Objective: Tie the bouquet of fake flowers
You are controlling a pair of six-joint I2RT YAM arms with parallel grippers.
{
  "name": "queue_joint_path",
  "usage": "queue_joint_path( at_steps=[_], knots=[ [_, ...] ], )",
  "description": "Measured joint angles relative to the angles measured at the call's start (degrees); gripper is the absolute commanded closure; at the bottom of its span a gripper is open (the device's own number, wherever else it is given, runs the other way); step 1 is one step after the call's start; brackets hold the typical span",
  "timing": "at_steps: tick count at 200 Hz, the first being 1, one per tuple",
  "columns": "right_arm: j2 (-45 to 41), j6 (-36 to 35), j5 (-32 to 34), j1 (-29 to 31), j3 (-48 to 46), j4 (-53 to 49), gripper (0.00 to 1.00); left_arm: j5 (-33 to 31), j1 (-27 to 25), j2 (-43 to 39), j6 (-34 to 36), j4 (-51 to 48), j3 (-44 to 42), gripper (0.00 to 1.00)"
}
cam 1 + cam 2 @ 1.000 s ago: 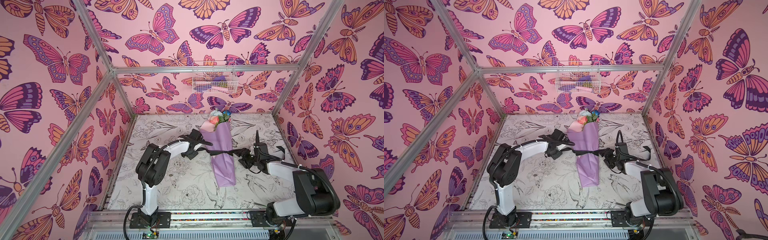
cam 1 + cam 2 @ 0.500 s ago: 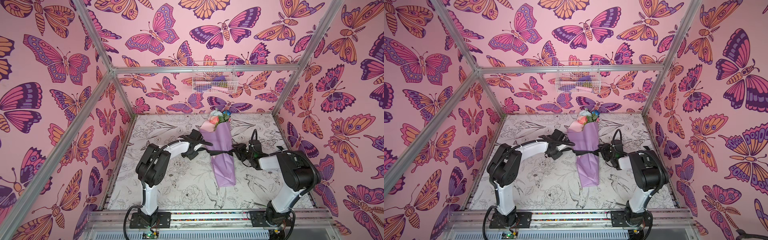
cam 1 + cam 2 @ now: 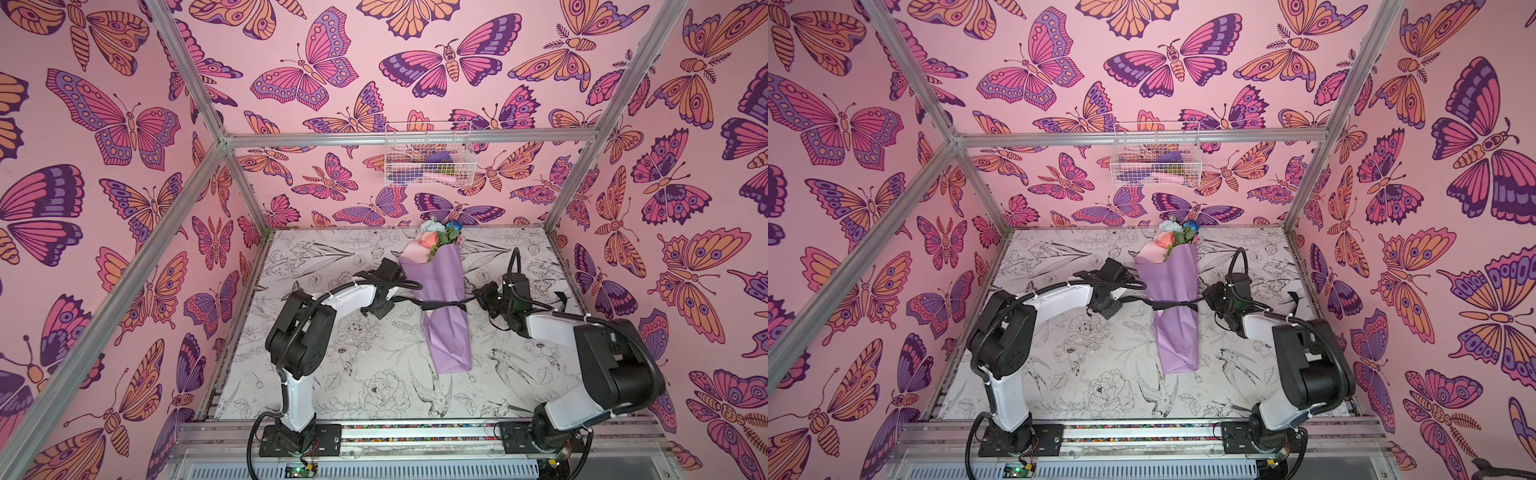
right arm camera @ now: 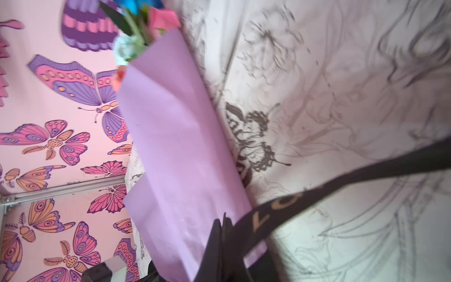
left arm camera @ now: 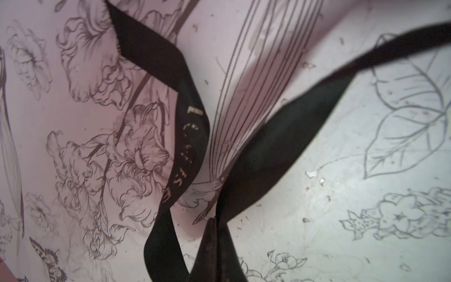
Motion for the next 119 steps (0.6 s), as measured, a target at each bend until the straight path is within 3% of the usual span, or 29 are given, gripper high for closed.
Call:
queue_joint_path(
  at_steps=[65,119],
  knots=[
    [-3.0,-6.9,2.3,0.0,0.6,-8.2,1.00,3.0,0.9,-2.9,-16.5,0.7,-4.7,1.00],
    [-1.0,-8.3,1.2,0.6,0.6,-8.7,1.00,12.5,8.9,-7.1,-30.7,6.1,-13.4,1.00]
  ],
)
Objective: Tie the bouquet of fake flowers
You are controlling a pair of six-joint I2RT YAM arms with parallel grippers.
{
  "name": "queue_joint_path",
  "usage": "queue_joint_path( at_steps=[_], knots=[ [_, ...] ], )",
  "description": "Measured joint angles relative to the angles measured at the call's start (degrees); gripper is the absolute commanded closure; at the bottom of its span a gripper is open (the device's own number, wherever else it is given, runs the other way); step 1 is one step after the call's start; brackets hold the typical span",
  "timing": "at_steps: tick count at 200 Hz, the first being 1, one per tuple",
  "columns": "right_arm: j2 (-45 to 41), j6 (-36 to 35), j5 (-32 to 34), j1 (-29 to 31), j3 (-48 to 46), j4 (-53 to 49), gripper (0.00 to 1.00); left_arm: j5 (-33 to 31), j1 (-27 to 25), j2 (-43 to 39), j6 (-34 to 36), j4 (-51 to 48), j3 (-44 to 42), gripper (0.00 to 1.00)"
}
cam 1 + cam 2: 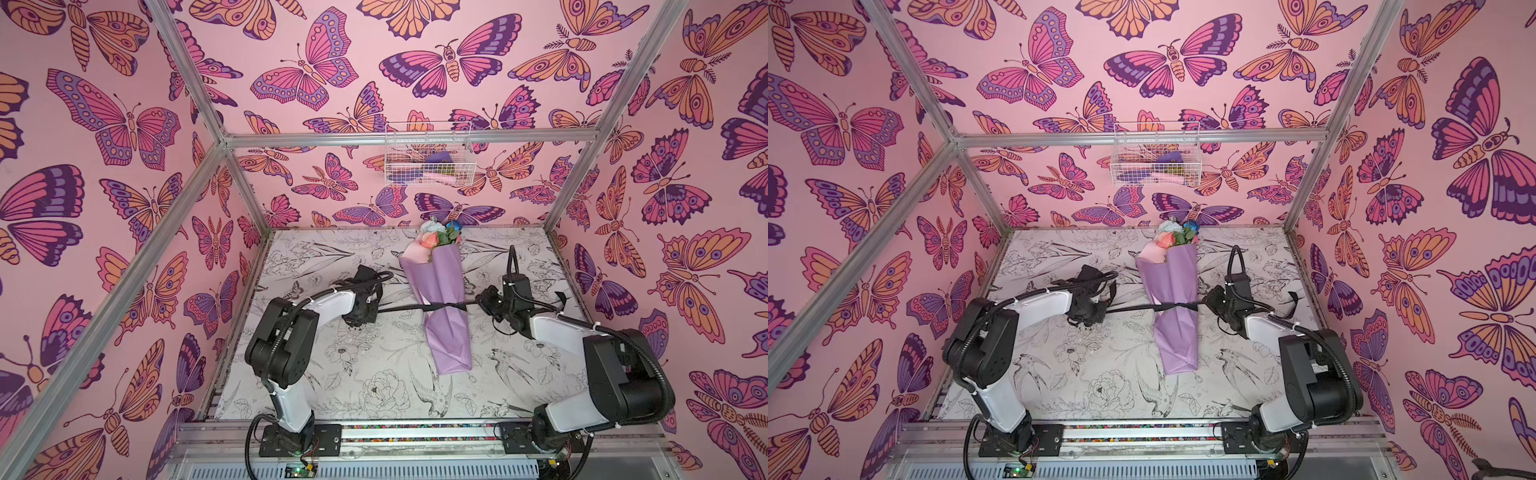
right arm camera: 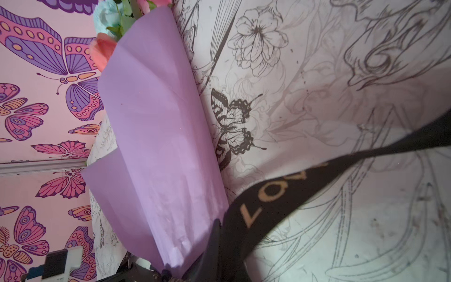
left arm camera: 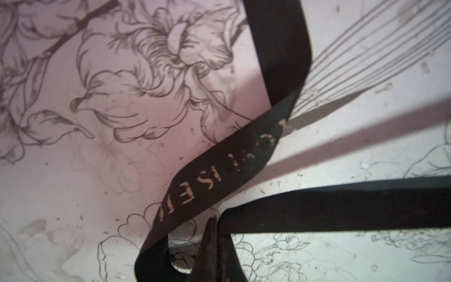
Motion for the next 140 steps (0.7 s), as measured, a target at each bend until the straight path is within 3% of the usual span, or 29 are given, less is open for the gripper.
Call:
queue_joint_path(
  at_steps=[67,140],
  knots=[
    [2.8,-1.1,-1.2,-1.0,0.3,0.2,1.00,8.3,8.1,-6.5,-13.6,12.3,-9.3,1.00],
    [2.8,-3.0,-4.7,-9.4,-0.1,0.0,1.00,12.7,17.4,-10.8,-21.7,20.3,-17.1,1.00]
  ],
)
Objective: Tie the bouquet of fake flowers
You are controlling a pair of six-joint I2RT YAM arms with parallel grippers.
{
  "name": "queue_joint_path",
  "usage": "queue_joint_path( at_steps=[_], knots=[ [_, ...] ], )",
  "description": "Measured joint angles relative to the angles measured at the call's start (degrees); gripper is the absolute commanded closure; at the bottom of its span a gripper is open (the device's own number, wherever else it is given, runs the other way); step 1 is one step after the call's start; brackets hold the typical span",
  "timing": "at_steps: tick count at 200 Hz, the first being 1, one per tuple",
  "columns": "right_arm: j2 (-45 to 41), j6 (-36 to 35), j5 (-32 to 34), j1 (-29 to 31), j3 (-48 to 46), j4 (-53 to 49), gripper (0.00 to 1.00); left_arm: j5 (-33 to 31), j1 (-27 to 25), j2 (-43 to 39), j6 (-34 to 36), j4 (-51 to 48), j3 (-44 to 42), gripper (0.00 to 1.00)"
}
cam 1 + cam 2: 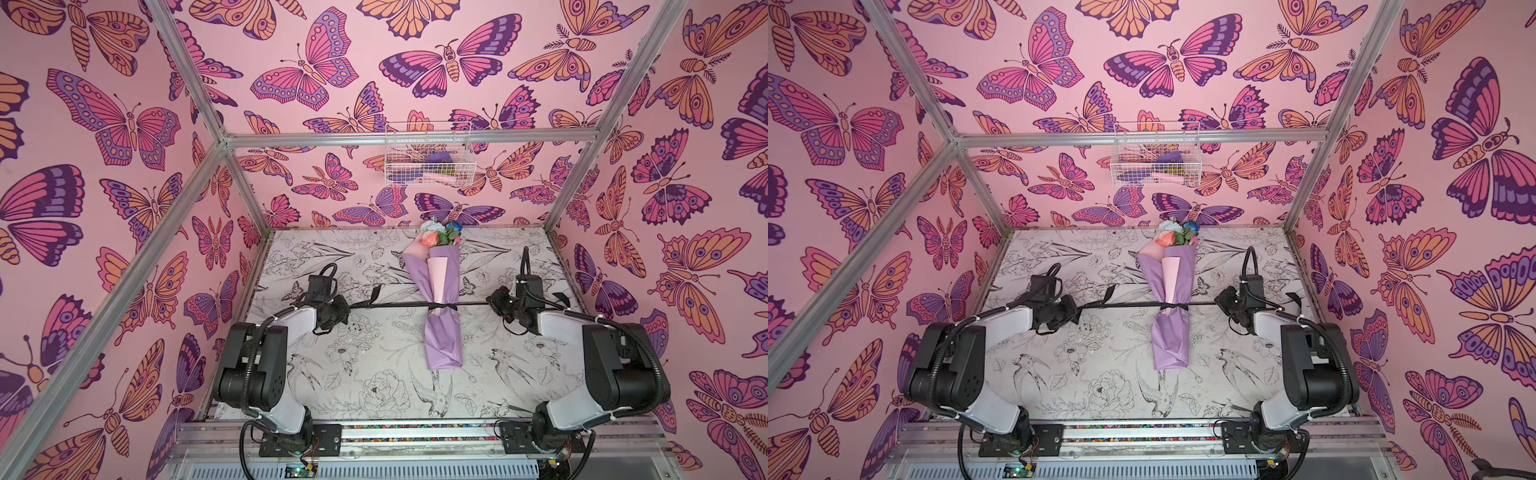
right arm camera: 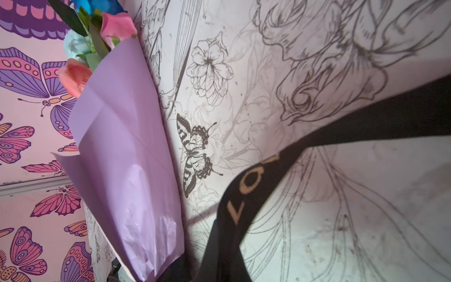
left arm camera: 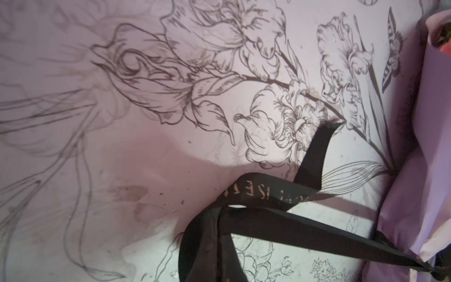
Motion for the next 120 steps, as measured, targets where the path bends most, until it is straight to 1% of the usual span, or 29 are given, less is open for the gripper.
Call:
queue_joint_path(
  at_steps=[33,74,120],
  knots=[
    [-0.5,-1.4,-0.9,-2.6,-0.1,-1.4,1.00,1.9,3.5,-1.2,-1.3,1.7,-1.5,1.00],
    [-3.3,-2.7,-2.1,-5.7,-1.6,-3.6,1.00,4.1,8.8,-2.6,-2.6,2.0,-4.5,1.00],
    [-4.9,-3.5,-3.6,-6.5,-3.6,-5.1,1.00,7.5,14.3,-3.0,-3.9,2.1,-6.2,1.00]
  ],
)
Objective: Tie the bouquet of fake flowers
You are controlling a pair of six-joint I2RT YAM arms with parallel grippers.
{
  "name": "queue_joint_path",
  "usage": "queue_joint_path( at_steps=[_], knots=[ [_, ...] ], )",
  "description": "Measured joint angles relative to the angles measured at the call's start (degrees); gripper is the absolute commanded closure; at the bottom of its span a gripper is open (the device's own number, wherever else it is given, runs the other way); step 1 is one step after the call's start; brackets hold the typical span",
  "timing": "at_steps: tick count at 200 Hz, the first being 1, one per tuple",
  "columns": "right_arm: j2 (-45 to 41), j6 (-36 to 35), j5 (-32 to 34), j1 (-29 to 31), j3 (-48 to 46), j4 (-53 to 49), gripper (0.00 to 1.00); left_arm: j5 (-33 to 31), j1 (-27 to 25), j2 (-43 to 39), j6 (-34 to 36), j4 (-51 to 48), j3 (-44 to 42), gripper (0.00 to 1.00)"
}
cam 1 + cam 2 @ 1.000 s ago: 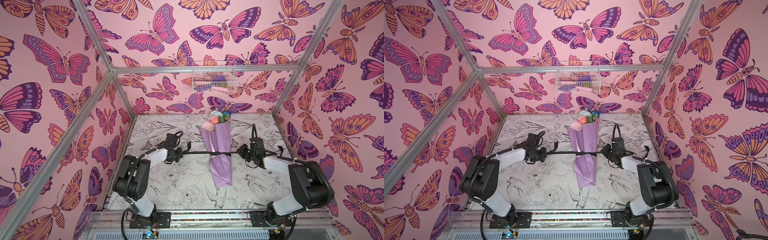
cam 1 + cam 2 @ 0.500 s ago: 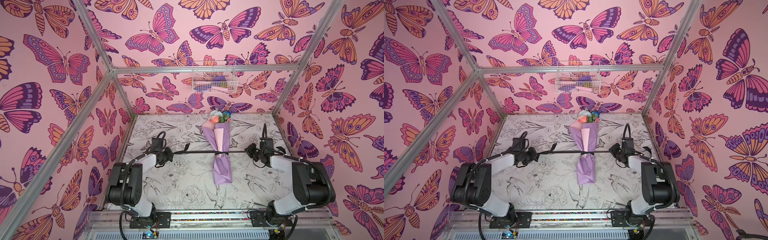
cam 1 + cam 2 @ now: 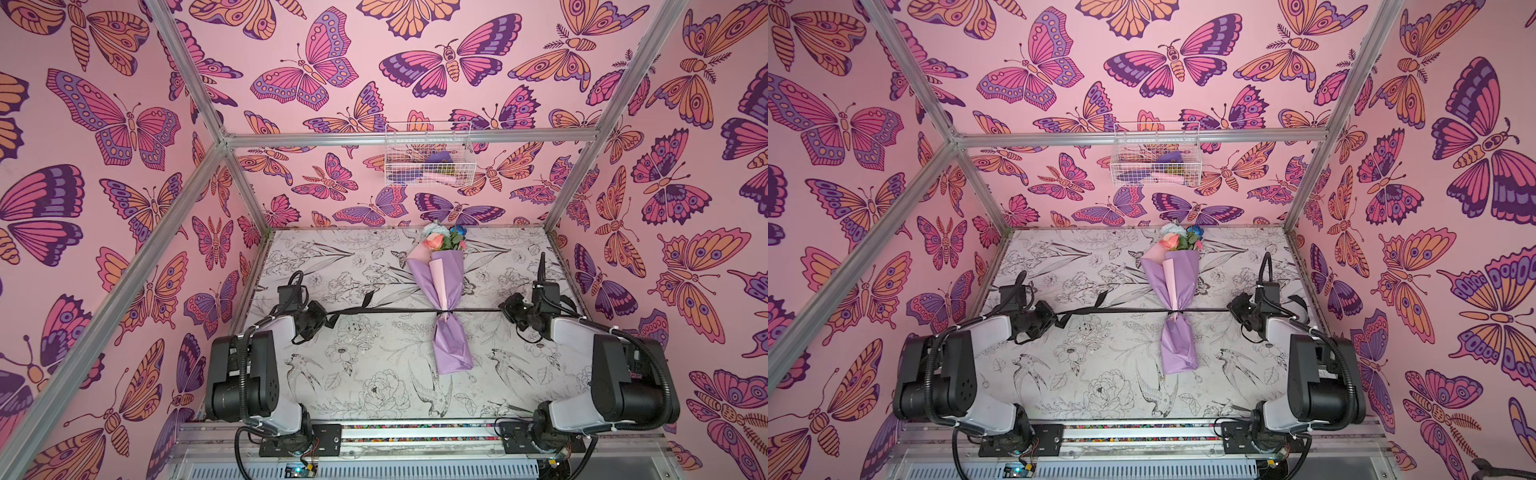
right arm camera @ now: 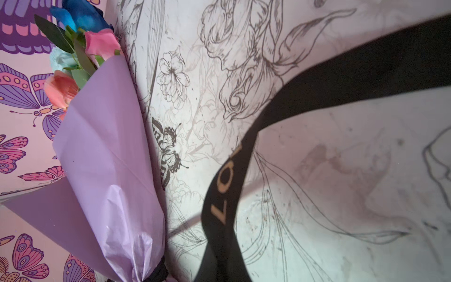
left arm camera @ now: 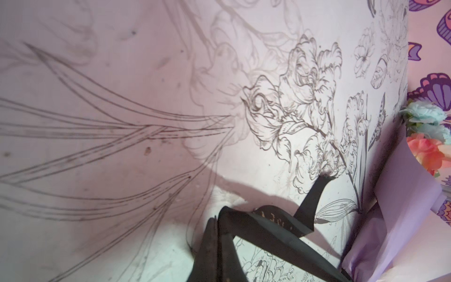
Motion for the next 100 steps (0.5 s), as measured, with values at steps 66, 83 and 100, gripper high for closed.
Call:
queue_joint_path(
  at_steps=[66,83,100],
  knots=[
    [-0.1,-0.8,1.2,1.9,-0.5,1.1,1.00,2.3,0.5,0.2,-0.2,2.6,-0.2,1.00],
    [-0.1,-1.0,4.0,3.8,-0.5,1.4,1.00,0.7,-1.1,0.2,-0.2,3.8,0.1,1.00],
    [-0.3,-1.3,6.0,5.9,-0.5,1.4,1.00,0.0,-2.9,-0.2,-0.2,4.6,0.4,0.89]
  ],
)
